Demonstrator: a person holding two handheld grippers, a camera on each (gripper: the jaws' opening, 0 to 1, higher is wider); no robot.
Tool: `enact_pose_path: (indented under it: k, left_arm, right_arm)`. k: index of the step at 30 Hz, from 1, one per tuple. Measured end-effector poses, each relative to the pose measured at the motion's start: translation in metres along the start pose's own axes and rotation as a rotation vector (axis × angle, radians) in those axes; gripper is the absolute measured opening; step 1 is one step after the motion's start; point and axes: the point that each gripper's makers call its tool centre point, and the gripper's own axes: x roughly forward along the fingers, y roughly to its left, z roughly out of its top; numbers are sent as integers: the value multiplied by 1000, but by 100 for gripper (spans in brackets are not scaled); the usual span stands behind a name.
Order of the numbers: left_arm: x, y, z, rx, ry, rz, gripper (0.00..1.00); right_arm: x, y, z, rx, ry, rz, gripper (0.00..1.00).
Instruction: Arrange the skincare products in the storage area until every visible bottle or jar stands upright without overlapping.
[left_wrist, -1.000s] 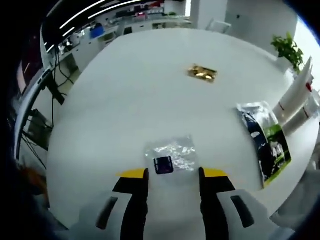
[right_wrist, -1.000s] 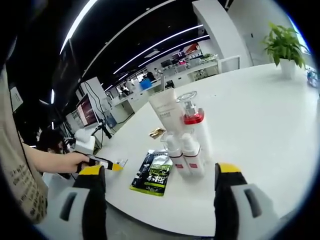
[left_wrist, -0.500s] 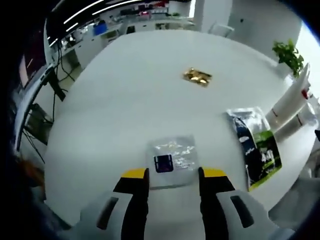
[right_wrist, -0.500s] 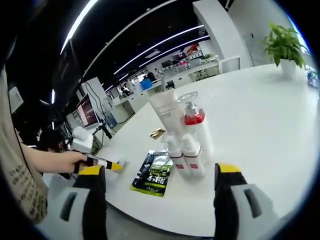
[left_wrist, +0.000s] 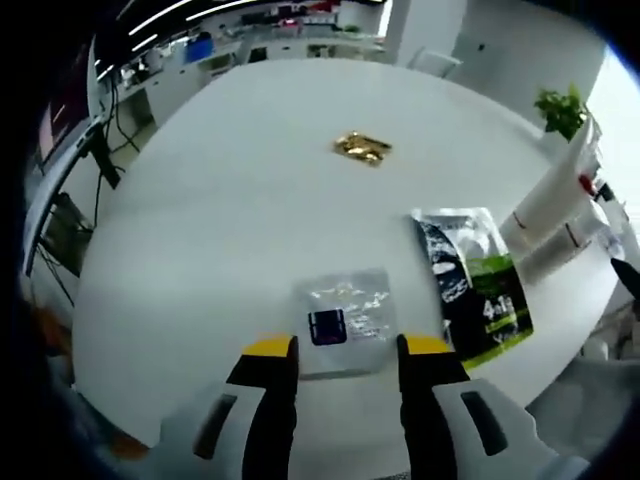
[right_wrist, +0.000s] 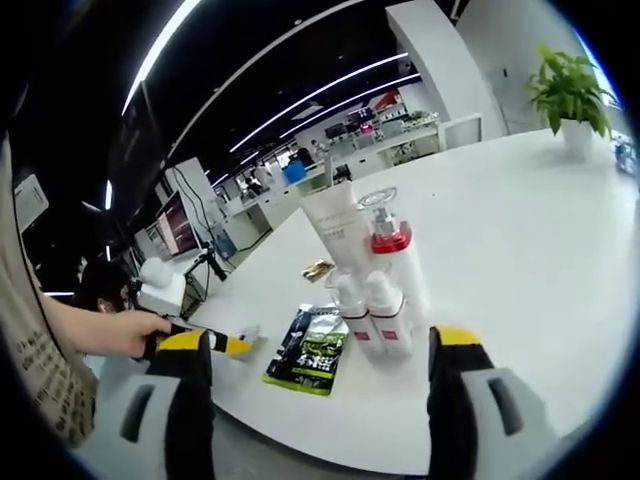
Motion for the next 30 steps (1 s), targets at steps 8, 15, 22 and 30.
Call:
enact_pose_path:
  k: [8,15,22,30]
  left_arm:
    - [4,-18,-7,-1,2,-22,37]
    - [12,-18,-12,10,12,-10,37]
    - [16,-17,-12,27,15,8,37]
    - [17,-18,-10,38,8,12,37]
  right_arm:
    - [-1,2,1,2,-6,5,90]
    - [-1,2,1,4,-10,6,89]
    - [-1,1,3,2,-16,2,89]
    - [-2,-1,4,5,-21,-9,89]
